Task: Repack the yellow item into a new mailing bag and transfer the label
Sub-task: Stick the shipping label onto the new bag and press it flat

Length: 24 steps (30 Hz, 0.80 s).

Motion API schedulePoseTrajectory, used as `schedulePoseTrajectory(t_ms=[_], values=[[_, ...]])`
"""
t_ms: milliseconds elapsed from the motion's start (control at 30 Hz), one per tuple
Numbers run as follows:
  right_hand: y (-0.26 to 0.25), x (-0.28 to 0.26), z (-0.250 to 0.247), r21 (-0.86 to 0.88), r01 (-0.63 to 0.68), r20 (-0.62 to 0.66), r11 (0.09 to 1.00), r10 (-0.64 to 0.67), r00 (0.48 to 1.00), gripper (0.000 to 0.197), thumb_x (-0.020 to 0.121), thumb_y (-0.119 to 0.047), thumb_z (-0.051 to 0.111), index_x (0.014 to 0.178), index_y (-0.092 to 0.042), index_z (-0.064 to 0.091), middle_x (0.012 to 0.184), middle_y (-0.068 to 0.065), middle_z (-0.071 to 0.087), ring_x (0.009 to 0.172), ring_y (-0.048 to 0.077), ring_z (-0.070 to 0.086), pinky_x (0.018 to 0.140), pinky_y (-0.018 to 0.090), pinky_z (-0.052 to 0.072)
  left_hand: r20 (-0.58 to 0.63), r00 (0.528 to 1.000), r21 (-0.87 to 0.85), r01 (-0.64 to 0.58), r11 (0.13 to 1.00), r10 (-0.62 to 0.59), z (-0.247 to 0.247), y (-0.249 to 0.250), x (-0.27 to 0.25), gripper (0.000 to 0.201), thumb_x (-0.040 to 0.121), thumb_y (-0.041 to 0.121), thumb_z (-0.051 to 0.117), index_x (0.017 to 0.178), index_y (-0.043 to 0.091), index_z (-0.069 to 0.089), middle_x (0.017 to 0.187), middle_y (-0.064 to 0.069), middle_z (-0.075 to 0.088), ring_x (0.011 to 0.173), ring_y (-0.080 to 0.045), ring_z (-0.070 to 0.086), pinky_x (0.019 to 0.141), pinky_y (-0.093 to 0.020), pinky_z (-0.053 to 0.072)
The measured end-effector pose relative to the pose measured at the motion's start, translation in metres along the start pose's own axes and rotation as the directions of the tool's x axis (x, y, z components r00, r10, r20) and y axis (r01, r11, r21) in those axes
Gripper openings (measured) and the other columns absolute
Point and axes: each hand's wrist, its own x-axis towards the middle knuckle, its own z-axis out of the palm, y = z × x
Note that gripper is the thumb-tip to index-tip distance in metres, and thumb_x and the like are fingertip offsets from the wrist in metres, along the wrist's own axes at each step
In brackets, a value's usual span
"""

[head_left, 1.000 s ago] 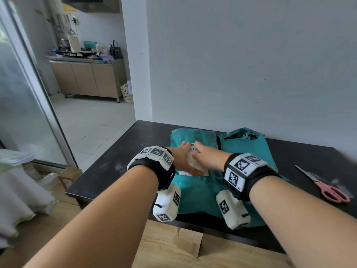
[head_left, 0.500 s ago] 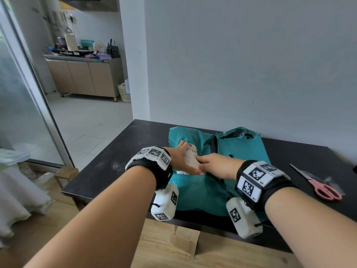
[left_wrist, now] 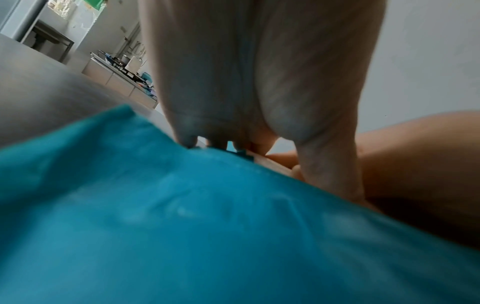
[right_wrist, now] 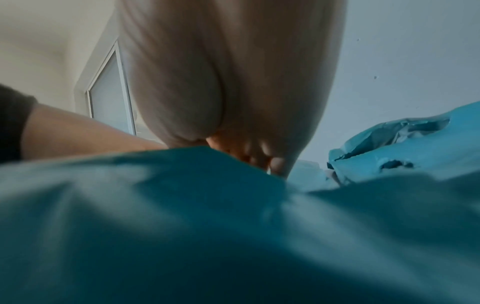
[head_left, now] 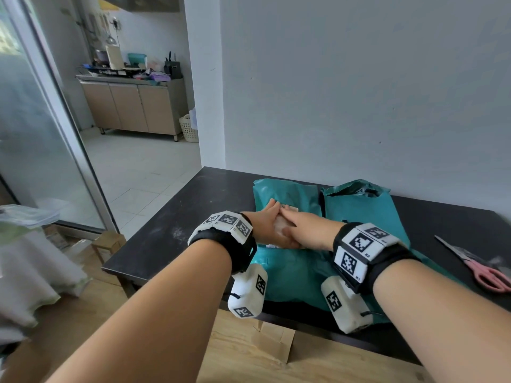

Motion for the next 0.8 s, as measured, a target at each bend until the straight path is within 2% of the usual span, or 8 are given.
schedulePoseTrajectory(t_ms=[167, 300, 367, 400, 467, 533, 633, 800], values=[[0.007, -0.02, -0.003, -0.02, 0.023, 0.018, 1.0, -0.022, 1.0, 0.049, 0.1, -0.017, 0.039, 0.148, -0.02, 0.034, 0.155, 0.002, 0.033, 0.135, 0.022, 0.041, 0.106, 0.028, 0.033, 0.022, 1.0, -0.021, -0.006, 1.0, 0.006, 0.0, -0.006, 0.002, 0.116, 0.074, 0.062, 0.068, 0.153, 0.024, -0.009, 0.16, 0.013, -0.009, 0.137, -0.017, 0.036, 0.111, -0.035, 0.035], [0.015, -0.038, -0.023, -0.106, -0.006, -0.028, 0.994, 0.003, 1.0, 0.036, 0.099, -0.028, 0.044, 0.133, -0.027, 0.057, 0.136, -0.003, 0.058, 0.118, 0.022, 0.057, 0.102, 0.034, 0.044, -0.134, 0.99, -0.391, -0.011, 0.92, -0.045, -0.011, -0.022, -0.01, 0.096, 0.077, 0.031, 0.078, 0.152, 0.023, 0.018, 0.147, 0.006, 0.037, 0.119, -0.016, 0.05, 0.1, -0.029, 0.043], [0.011, -0.044, -0.027, -0.146, -0.01, -0.106, 0.989, -0.005, 0.994, 0.041, 0.102, -0.031, 0.039, 0.141, -0.027, 0.047, 0.146, -0.004, 0.048, 0.13, 0.022, 0.049, 0.104, 0.032, 0.04, -0.209, 0.952, -0.565, 0.068, 0.822, -0.223, -0.016, -0.029, -0.013, 0.068, 0.081, 0.025, 0.075, 0.138, 0.011, 0.042, 0.127, -0.004, 0.055, 0.104, -0.019, 0.059, 0.092, -0.031, 0.049], [0.009, -0.044, -0.026, -0.181, -0.01, -0.118, 0.983, -0.011, 0.993, 0.047, 0.103, -0.033, 0.037, 0.148, -0.024, 0.035, 0.155, -0.003, 0.034, 0.138, 0.021, 0.038, 0.109, 0.032, 0.034, -0.18, 0.938, -0.598, 0.135, 0.79, -0.296, -0.017, -0.03, -0.015, 0.046, 0.083, 0.029, 0.072, 0.119, 0.006, 0.054, 0.106, -0.008, 0.063, 0.085, -0.02, 0.062, 0.082, -0.03, 0.054], [0.0, -0.045, -0.016, -0.224, 0.01, -0.082, 0.975, -0.029, 0.996, 0.057, 0.103, -0.036, 0.035, 0.154, -0.017, 0.017, 0.162, 0.001, 0.014, 0.145, 0.022, 0.025, 0.114, 0.034, 0.025, -0.07, 0.932, -0.549, 0.262, 0.793, -0.357, -0.014, -0.027, -0.02, 0.039, 0.084, 0.044, 0.068, 0.087, 0.007, 0.056, 0.074, -0.004, 0.058, 0.061, -0.016, 0.057, 0.064, -0.024, 0.054], [-0.005, -0.042, 0.0, -0.241, 0.042, -0.011, 0.97, -0.046, 0.999, 0.066, 0.102, -0.04, 0.035, 0.154, -0.012, 0.007, 0.163, 0.005, 0.003, 0.149, 0.021, 0.011, 0.117, 0.036, 0.019, 0.018, 0.94, -0.384, 0.321, 0.866, -0.341, -0.011, -0.023, -0.024, 0.05, 0.078, 0.061, 0.065, 0.088, 0.013, 0.055, 0.075, 0.001, 0.059, 0.066, -0.013, 0.058, 0.064, -0.024, 0.051], [-0.003, -0.034, 0.016, -0.22, 0.04, 0.045, 0.975, -0.031, 0.998, 0.069, 0.102, -0.044, 0.027, 0.153, -0.01, -0.005, 0.161, 0.005, -0.014, 0.149, 0.017, -0.009, 0.121, 0.035, 0.004, 0.067, 0.939, -0.093, 0.344, 0.934, -0.339, -0.009, -0.024, -0.023, 0.069, 0.063, 0.08, 0.06, 0.099, 0.021, 0.059, 0.094, 0.001, 0.064, 0.086, -0.019, 0.06, 0.083, -0.03, 0.045], [0.001, -0.03, 0.019, -0.175, 0.003, 0.068, 0.985, 0.009, 0.998, 0.068, 0.103, -0.044, 0.026, 0.153, -0.014, -0.009, 0.161, 0.001, -0.018, 0.149, 0.02, -0.009, 0.122, 0.04, 0.004, 0.106, 0.951, -0.042, 0.295, 0.955, -0.289, -0.008, -0.025, -0.023, 0.077, 0.07, 0.074, 0.06, 0.12, 0.016, 0.062, 0.118, 0.0, 0.064, 0.105, -0.02, 0.061, 0.098, -0.032, 0.045]])
